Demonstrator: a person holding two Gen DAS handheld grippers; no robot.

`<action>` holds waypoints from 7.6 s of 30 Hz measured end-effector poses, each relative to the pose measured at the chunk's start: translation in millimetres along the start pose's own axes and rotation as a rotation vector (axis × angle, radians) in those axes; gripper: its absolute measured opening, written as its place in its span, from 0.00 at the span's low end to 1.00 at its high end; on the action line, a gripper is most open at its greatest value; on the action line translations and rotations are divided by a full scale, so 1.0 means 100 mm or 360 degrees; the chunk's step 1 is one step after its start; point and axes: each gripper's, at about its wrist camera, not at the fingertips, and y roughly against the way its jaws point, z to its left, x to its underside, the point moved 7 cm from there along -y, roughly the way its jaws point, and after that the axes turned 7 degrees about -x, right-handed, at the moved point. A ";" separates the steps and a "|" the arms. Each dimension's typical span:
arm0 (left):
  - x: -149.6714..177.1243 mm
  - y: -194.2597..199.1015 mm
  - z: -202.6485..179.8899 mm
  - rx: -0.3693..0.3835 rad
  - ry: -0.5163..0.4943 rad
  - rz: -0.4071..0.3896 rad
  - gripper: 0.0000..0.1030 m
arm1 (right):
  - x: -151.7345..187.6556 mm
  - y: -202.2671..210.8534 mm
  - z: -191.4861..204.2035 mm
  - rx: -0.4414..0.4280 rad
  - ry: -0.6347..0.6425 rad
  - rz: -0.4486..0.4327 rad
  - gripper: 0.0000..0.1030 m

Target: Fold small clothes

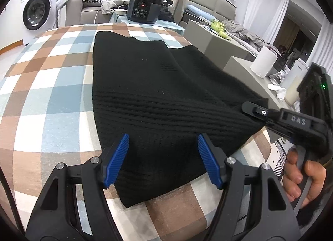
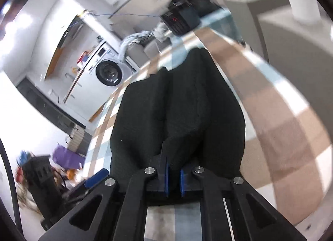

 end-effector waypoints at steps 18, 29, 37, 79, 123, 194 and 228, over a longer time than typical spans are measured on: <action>0.11 -0.05 0.00 0.0015 -0.0016 0.0052 0.64 | -0.25 0.12 0.05 0.0093 0.0101 -0.0068 0.34; 0.06 0.08 0.41 -0.0071 0.0118 0.0005 0.64 | -0.13 -1.07 0.13 0.0019 0.0228 0.0365 0.09; 0.00 0.10 0.50 -0.0057 0.0140 -0.0004 0.64 | -0.50 -0.80 0.28 0.0166 0.0427 0.0152 0.08; 0.29 -0.12 0.42 -0.0070 0.0037 0.0173 0.64 | 0.16 -0.28 -0.07 0.0029 0.0228 0.0297 0.12; 0.07 -0.17 0.49 0.0002 0.0147 0.0115 0.64 | -0.15 -0.55 -0.11 0.0006 0.0232 0.0332 0.07; 0.13 -0.29 0.38 0.0008 0.0121 0.0176 0.64 | -0.12 0.19 -0.53 0.0166 0.0061 0.0046 0.42; -0.07 -0.11 1.61 -0.0324 0.0461 0.0005 0.13 | -0.07 -1.16 0.26 -0.0047 0.0228 0.0374 0.25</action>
